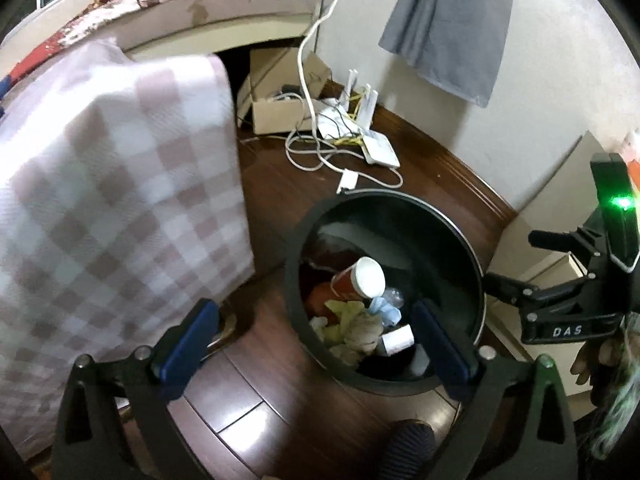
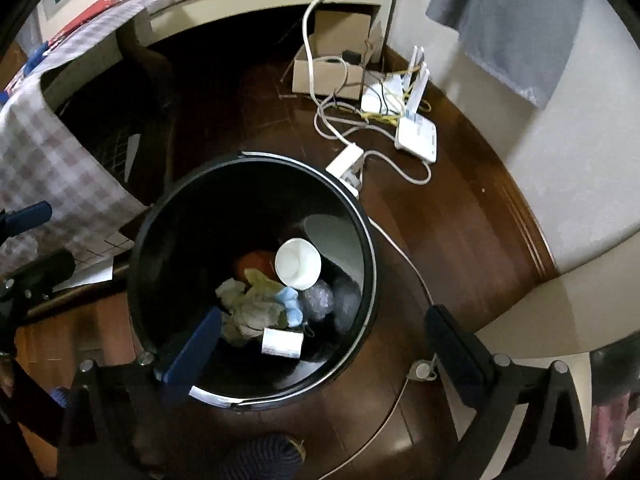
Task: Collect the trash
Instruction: 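Move both tools back over the table toward the remaining trash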
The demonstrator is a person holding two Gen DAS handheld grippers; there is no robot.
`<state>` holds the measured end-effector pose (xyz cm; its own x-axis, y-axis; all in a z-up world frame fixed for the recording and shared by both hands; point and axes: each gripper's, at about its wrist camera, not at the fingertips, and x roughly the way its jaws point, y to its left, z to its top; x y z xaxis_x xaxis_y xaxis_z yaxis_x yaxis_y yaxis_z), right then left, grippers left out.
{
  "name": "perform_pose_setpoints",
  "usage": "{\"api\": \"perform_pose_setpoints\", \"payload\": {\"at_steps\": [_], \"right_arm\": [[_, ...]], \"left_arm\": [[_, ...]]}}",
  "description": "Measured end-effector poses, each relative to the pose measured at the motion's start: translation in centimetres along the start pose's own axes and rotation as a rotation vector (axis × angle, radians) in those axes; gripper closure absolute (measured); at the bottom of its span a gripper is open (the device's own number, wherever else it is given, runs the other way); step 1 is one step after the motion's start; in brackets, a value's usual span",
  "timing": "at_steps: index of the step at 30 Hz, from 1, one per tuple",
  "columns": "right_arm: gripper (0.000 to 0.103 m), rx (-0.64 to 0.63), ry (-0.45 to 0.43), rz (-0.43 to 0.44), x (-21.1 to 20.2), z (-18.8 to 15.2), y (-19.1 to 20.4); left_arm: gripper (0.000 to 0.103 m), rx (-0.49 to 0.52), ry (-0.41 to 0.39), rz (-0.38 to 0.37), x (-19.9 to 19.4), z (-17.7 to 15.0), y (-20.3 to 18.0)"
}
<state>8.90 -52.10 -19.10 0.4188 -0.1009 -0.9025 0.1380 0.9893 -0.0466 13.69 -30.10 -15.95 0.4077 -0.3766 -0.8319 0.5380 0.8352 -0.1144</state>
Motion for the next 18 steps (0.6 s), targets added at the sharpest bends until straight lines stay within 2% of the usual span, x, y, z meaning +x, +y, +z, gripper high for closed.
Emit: {"api": "perform_pose_setpoints", "payload": {"at_steps": [11,18], "right_arm": [[0.001,0.019,-0.124,-0.020,-4.8,1.1,2.0],[0.001,0.023,-0.203,0.000,-7.8,2.5,4.9]], "left_arm": [[0.005,-0.001,-0.079,0.012,-5.0,0.3,1.0],[0.005,-0.030,-0.158,0.057,-9.2,0.6,3.4]]}}
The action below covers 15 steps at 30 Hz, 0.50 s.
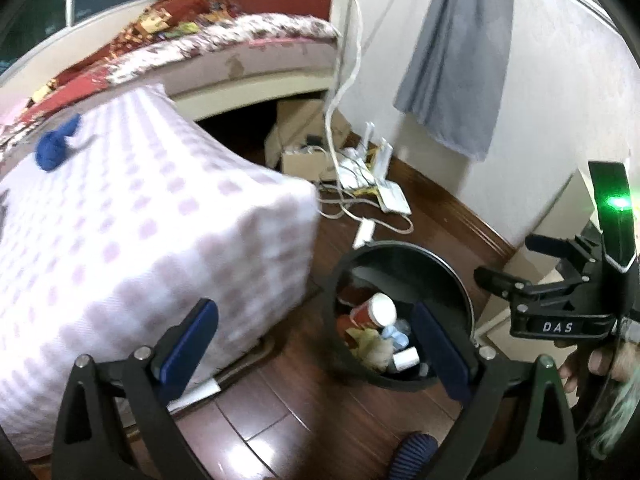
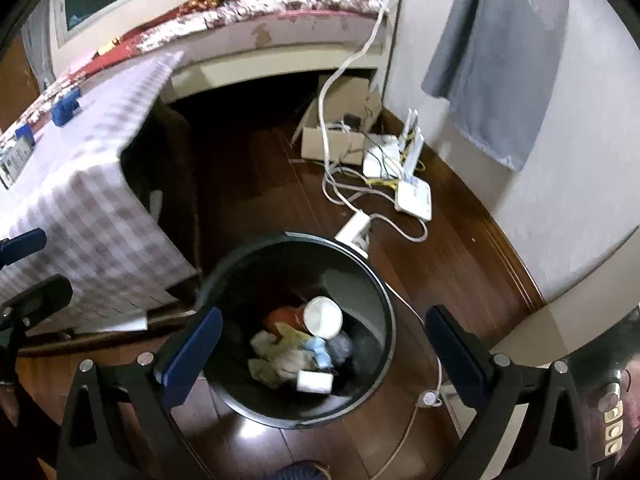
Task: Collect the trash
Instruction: 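Move both tools back over the table toward the remaining trash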
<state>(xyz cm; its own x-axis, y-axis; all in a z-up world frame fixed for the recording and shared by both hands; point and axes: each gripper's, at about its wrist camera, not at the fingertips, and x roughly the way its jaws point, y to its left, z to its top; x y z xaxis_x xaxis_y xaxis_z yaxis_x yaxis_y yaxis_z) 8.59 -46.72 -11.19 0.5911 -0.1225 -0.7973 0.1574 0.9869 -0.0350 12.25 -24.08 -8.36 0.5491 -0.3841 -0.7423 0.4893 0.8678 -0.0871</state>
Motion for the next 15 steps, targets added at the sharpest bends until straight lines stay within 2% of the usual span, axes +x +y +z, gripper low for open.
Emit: {"api": "perform_pose_setpoints", "payload": {"at_steps": [10,15], "right_arm": [[0.001,-0.068,-0.092,0.083,-2.2,3.8,7.0],[0.001,-0.142,-0.129,0.152,-2.9,6.4,12.2]], "left_arm": [[0.005,-0.128,-0.093,0.160,-4.1,0.2,7.4],[0.005,-0.231,-0.145,0.296,-6.5,-0.5,12.9]]}}
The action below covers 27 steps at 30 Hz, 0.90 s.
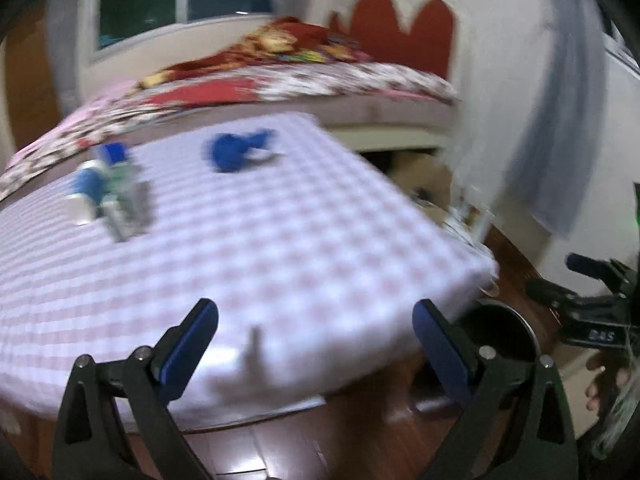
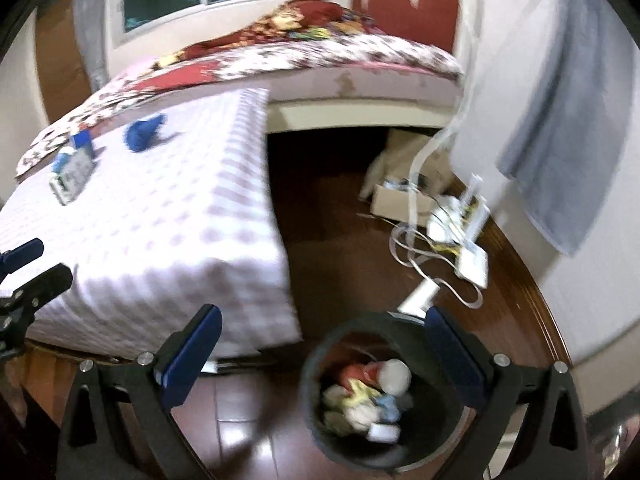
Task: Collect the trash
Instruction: 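Move both tools back over the table toward the remaining trash, then grasp the blue-white paper cup with the left tool while the right tool grasps the green milk carton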
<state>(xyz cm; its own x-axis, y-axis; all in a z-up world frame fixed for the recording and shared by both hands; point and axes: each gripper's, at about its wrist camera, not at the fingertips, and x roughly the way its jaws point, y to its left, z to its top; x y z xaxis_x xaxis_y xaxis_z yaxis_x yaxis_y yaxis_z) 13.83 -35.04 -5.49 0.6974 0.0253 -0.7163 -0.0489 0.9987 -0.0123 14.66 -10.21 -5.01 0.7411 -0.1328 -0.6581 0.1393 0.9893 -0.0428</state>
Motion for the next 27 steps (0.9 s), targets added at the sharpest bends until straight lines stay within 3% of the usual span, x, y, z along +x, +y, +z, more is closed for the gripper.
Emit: {"api": "perform_pose_setpoints", "payload": {"at_steps": [8,13,18,27], "right_arm": [[0.001,-0.148,-0.026,0.114,2.7,5.3,8.6],[0.001,-0.187,-0.013,0.143,4.3,7.7,12.6],[0.001,-0.216,-0.033,0.200,5.1,9.4,16.1],[0.006,-0.296,-0.036,0.358,7.7,11.6,28.1]], "left_arm": [[0.006,-0.144,-0.016,0.147,0.7,1.6,9.4],[0.014,-0.221,-0.006,0.174,1.7,2.0,13.5],[0.014,-0.278,-0.013,0.230,1.9,1.8,18.4],[0.022,-0.315,-0.008,0.276,1.5,1.4,26.2]]}}
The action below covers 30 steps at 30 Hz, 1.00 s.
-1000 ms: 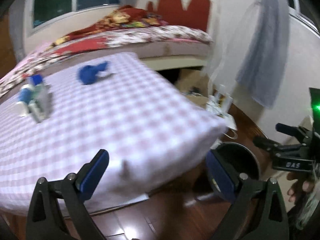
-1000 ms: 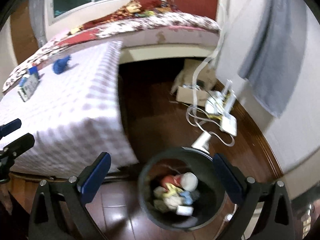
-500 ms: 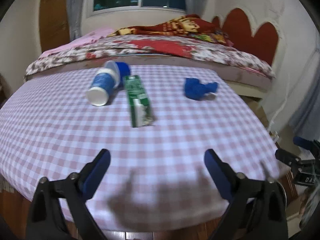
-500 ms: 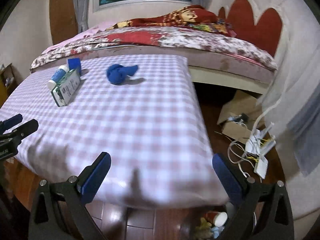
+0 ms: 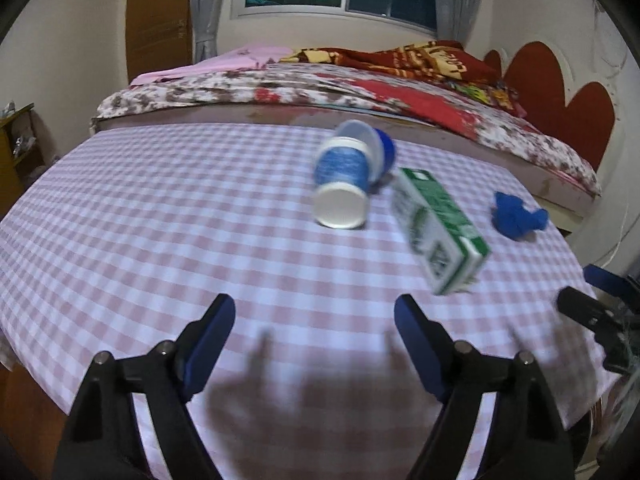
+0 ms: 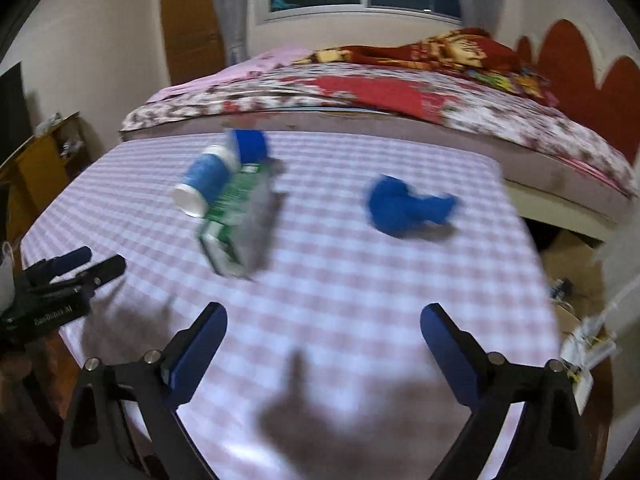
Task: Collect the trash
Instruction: 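Grasp the blue-white paper cup with the left tool while the right tool grasps the green milk carton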
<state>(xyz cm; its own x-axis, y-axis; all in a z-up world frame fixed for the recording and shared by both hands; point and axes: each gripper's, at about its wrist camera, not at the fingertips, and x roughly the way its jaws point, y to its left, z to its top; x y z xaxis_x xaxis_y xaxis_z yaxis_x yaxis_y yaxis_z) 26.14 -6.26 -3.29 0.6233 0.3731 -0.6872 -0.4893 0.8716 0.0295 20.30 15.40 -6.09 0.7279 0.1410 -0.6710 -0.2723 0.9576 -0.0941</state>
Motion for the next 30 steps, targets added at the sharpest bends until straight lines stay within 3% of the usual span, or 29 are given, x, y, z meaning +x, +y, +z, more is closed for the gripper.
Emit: {"api": "perform_pose_setpoints", "payload": {"at_steps": [12,14,23,30], "right_arm": [[0.021,-0.023,0.084,0.055,8.5,5.0,4.3],[0.062,-0.039,0.105,0.073,9.5,5.4,4.1],[0.063,0.017,0.059,0.012,11.8,7.5,0.1],[0.063,0.037,0.057,-0.006,12.7,8.5,-1.1]], "left_arm": [[0.022,0.024,0.008,-0.051,3.8,2.7,0.7],[0.022,0.029,0.002,-0.063,4.5,3.5,0.3],[0.022,0.059,-0.008,-0.088,8.1,6.7,-1.9],[0.022,0.066,0.021,-0.079,10.5,7.5,-2.4]]}}
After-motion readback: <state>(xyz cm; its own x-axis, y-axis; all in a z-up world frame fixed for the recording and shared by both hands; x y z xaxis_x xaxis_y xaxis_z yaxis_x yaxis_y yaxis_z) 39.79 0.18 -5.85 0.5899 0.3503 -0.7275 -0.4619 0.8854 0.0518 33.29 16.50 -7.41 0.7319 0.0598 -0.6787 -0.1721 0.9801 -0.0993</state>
